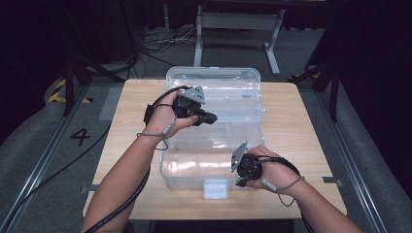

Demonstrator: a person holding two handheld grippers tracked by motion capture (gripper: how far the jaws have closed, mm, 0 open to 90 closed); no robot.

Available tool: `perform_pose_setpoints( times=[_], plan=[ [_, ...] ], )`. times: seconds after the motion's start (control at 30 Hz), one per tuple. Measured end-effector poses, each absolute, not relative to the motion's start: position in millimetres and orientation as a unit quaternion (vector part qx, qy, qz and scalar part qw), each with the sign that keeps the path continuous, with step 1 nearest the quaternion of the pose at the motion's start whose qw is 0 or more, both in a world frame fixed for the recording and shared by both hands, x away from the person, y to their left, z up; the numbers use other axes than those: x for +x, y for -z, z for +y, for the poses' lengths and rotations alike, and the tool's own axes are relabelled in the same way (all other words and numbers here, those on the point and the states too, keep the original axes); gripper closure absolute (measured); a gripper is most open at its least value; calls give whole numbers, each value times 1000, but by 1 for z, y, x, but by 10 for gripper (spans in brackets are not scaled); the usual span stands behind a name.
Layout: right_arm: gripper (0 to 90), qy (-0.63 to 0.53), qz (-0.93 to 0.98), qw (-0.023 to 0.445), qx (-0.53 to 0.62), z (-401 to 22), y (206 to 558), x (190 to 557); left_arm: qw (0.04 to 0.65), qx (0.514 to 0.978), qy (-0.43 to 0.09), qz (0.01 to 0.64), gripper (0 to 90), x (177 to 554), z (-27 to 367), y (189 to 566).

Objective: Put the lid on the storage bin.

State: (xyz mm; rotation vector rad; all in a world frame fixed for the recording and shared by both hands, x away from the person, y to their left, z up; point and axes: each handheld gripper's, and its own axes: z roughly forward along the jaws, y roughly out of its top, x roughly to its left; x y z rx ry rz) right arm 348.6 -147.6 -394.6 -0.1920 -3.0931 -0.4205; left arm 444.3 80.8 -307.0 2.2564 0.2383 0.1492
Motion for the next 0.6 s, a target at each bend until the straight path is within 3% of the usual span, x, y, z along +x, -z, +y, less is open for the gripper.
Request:
perform_pose_setpoints(
  times=[0.6],
  plan=[
    [781,144,-988,6,-57,-149,392,349,422,900,-60,88,871,425,82,308]
  ],
)
